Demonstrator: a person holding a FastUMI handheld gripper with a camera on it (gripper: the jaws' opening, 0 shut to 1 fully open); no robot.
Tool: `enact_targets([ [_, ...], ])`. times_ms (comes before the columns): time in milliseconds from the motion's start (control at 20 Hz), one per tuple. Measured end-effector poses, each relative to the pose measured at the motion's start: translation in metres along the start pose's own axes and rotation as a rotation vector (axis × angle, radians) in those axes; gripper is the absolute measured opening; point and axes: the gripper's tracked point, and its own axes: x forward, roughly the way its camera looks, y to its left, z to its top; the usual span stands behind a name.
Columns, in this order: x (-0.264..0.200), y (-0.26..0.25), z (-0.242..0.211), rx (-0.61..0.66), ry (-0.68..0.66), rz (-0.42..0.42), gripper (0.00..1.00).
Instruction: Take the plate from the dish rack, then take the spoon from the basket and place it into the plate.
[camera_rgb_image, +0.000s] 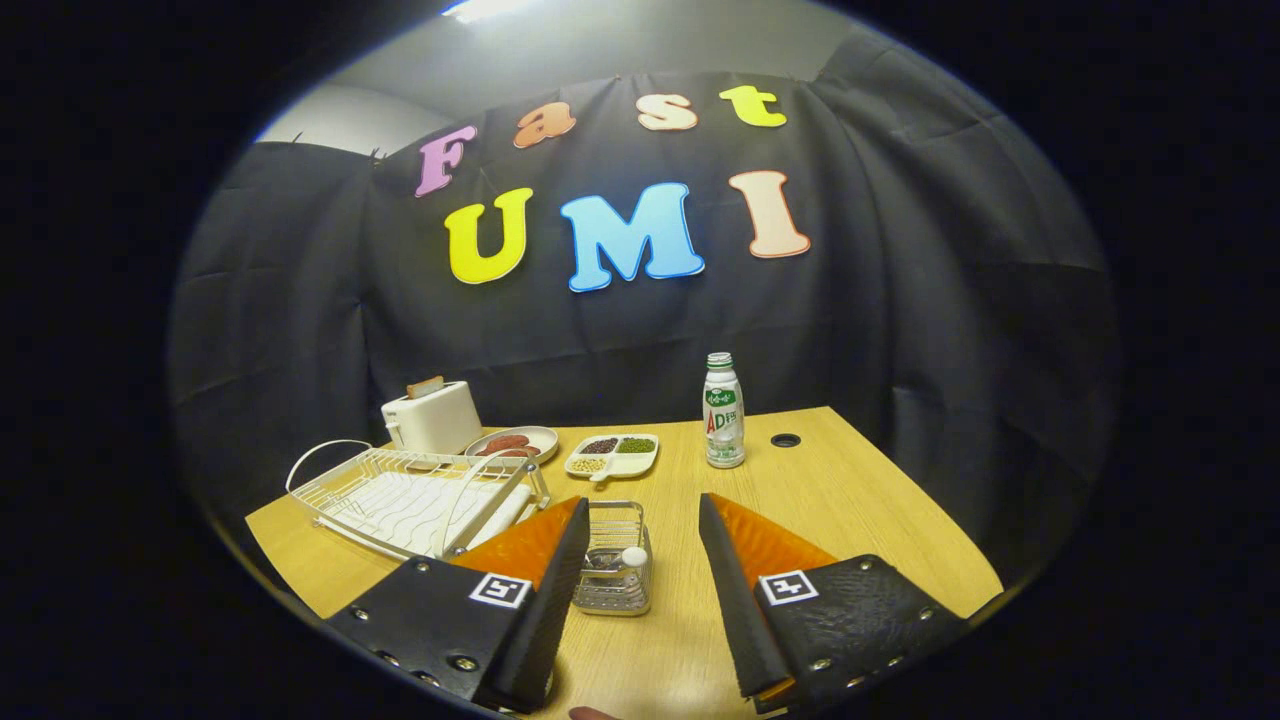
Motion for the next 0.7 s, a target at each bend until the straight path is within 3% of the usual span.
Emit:
enact_targets([
  [250, 0.026, 0.003, -0.018, -0.011, -0.049, 0.000, 0.68],
  [400, 0.038, 0.001, -0.018, -0.043, -0.088, -0.005, 0.46],
  [450, 0.033, 0.007, -0.020, -0.046, -0.082, 0.014, 0.28],
  [700, 0.034, 0.013, -0.020, -0.034, -0.025, 0.016, 0.07],
])
